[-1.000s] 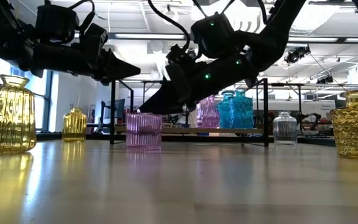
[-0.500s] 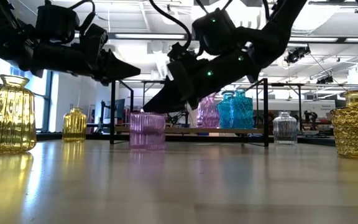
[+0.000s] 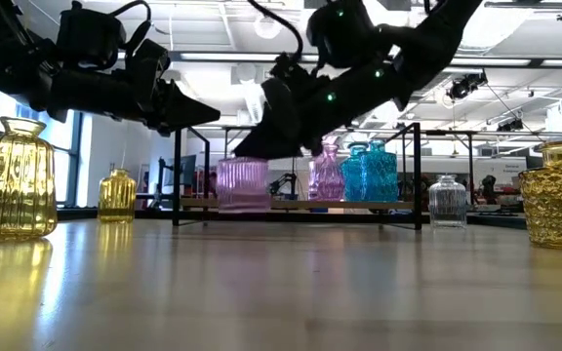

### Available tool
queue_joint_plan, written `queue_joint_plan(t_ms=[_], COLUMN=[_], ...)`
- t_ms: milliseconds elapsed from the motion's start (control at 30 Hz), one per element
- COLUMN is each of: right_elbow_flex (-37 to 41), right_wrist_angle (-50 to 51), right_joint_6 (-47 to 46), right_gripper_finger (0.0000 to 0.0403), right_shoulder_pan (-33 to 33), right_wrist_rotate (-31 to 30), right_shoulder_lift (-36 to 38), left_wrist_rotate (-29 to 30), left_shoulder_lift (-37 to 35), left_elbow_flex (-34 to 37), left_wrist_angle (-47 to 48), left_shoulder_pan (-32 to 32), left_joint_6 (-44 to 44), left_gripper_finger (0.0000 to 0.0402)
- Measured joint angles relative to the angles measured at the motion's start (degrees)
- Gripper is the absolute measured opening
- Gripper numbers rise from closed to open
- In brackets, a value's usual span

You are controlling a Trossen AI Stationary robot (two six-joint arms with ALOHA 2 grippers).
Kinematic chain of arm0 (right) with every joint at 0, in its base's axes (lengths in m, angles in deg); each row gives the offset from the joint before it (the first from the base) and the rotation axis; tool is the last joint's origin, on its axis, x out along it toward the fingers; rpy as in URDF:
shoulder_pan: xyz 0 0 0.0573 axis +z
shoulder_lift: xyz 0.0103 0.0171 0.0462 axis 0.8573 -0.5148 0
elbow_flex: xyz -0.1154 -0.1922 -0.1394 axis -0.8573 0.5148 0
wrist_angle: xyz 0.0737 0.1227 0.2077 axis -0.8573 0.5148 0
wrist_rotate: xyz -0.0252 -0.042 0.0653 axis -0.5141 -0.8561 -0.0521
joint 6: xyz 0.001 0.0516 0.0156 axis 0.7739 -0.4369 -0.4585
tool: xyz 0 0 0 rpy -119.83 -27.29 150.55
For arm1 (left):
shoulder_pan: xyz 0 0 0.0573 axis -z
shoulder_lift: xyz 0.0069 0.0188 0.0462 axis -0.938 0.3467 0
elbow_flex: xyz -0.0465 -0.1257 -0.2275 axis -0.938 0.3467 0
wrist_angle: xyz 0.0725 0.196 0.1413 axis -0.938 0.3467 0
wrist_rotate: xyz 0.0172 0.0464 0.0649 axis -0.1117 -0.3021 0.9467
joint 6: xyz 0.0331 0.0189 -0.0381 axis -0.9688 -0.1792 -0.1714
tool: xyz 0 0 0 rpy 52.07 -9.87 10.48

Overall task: Sort vases onto shelf
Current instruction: Put the purple vase on the shelf aligned with the other purple vases

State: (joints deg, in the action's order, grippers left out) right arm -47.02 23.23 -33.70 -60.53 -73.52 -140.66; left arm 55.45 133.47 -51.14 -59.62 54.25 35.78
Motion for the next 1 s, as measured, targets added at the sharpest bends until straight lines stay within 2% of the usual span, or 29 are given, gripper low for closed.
queue_joint_plan(t_ms=[267,467,700,1000], right_elbow_flex=[-0.02,-0.02,0.15,2.98], right_wrist_angle=[12.42,19.28,22.49,21.96], right_joint_6=[0.81,3.24,4.66,4.22], right_gripper_finger=[0.0133,0.0133,0.0133,0.0133], right_shoulder_pan=[-1.75,-5.72,-10.40,-13.93], right_wrist_rotate=[-8.24,-9.60,-9.58,-11.08], right_shoulder_lift=[8.16,12.86,13.98,13.95], left_wrist_rotate=[0.02,0.02,0.06,0.09], left_shoulder_lift=[0.00,0.00,0.00,0.00], left_elbow_flex=[0.00,0.00,0.00,0.00], left_wrist_angle=[0.00,0.00,0.00,0.02], left_shoulder_pan=[0.00,0.00,0.02,0.02], left_joint_6=[0.00,0.00,0.00,-0.31], left_gripper_finger=[0.0007,0.0007,0.0007,0.0007])
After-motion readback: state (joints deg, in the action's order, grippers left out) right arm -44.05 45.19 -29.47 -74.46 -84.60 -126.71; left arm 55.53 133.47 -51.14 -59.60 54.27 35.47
